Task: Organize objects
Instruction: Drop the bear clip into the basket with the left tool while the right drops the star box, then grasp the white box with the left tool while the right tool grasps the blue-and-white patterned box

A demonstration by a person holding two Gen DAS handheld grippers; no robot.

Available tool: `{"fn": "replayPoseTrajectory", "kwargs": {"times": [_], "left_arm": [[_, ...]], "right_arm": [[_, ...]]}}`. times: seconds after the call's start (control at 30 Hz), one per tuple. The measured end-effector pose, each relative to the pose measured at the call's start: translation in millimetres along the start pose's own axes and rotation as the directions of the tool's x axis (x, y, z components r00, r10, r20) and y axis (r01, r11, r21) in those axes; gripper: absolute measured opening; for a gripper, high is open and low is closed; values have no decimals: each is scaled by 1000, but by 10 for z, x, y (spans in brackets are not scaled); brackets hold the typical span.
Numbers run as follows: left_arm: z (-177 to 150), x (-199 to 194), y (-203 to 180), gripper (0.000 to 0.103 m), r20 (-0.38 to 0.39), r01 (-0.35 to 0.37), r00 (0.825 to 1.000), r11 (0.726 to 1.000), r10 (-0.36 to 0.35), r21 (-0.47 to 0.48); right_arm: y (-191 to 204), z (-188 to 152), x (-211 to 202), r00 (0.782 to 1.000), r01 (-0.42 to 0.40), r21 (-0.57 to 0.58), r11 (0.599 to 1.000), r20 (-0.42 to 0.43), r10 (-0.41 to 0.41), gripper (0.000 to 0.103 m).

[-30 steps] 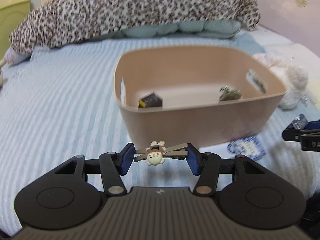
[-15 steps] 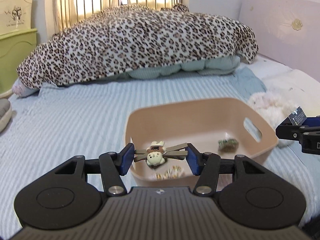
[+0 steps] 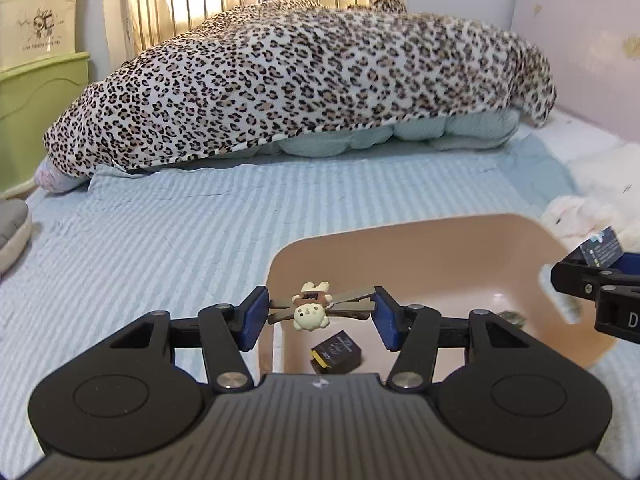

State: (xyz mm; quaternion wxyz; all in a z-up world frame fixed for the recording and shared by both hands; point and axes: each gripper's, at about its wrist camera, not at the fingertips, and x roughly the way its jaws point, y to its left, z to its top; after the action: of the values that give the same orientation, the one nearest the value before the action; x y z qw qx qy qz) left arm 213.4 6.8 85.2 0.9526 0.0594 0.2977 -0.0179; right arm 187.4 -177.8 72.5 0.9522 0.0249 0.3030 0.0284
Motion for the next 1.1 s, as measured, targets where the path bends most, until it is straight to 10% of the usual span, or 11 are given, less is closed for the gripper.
{"fn": "replayPoseTrajectory", "kwargs": {"times": [0.53, 1.1], "left_arm": [[-216, 572, -242, 58, -157, -2, 987, 997, 15, 79], [-151, -100, -170, 84, -104, 6, 995, 997, 1, 72]], "right_arm": [[47, -307, 622, 986, 51, -83, 995, -151, -63, 50], [-91, -282, -156, 996, -15, -70, 997, -90, 8, 83]]}}
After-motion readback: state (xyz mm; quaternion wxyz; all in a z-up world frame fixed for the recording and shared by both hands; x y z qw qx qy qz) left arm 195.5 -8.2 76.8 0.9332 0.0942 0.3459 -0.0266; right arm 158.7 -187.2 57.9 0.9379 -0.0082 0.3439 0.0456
